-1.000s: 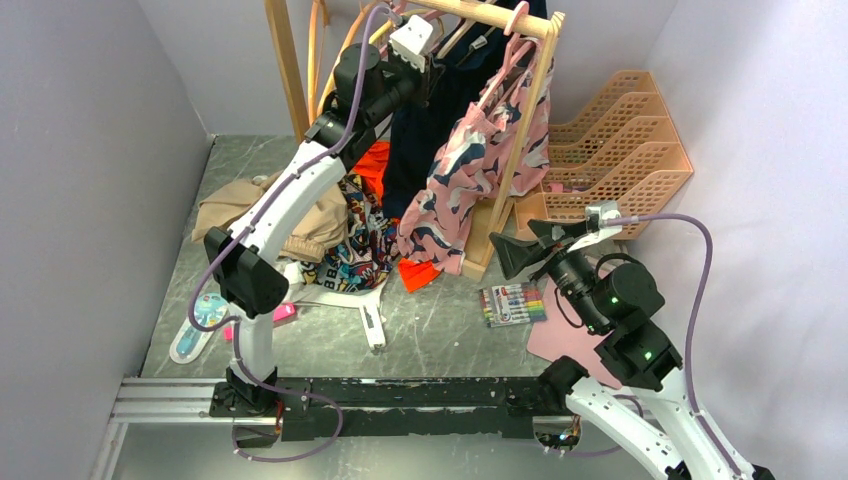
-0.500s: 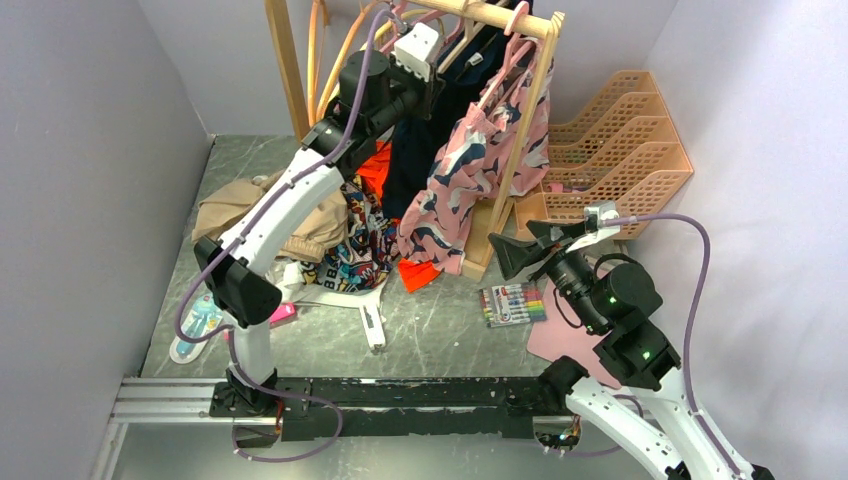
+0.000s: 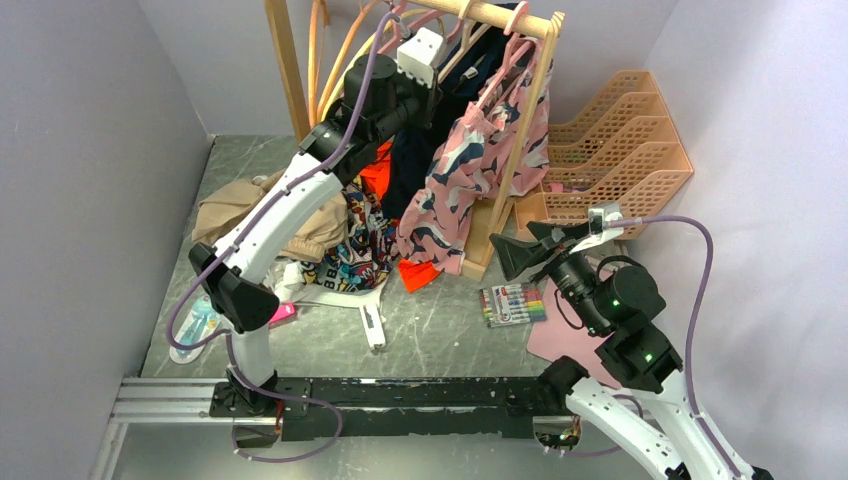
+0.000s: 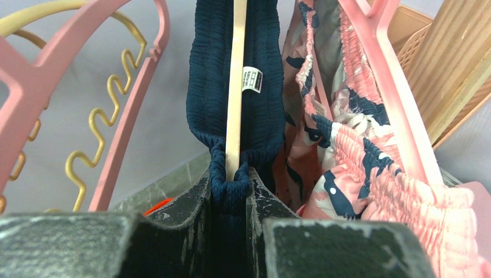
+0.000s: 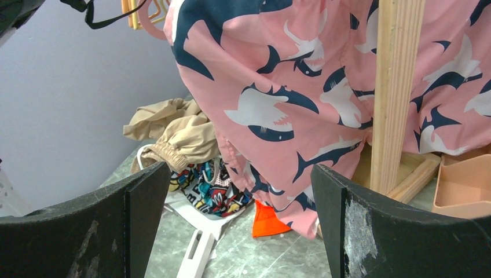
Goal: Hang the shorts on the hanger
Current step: Place the hanger at the clothesline.
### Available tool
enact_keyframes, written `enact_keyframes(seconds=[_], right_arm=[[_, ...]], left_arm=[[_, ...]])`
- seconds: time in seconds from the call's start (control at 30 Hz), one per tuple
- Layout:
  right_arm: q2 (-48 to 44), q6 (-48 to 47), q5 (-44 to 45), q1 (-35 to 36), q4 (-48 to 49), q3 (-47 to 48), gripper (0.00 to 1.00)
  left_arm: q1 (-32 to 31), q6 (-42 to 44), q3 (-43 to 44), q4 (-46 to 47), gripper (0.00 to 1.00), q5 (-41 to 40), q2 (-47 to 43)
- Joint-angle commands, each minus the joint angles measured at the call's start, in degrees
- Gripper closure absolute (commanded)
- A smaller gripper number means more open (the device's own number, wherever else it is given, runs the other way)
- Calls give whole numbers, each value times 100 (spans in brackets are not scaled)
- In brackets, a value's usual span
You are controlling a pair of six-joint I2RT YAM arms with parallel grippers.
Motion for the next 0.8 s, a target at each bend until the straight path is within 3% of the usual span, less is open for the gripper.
enact_keyframes(seconds=[0.0,0.27,0.57,0.77], right_arm=[[-74,90,-21,-11,39,41,4],[-50,132,-51,-8,22,95,4],[77,-16,27,-6,-64,370,4],[255,-173,108,-9,-123,593,4]], left_arm=[[-26,-52,373,191,93,-207,-453],[-58,-164,-405,160,91,207,-823],[-61,-117,-1148,178,44,415,-1314],[-62,-42,-1634,342,30,507,-1852]])
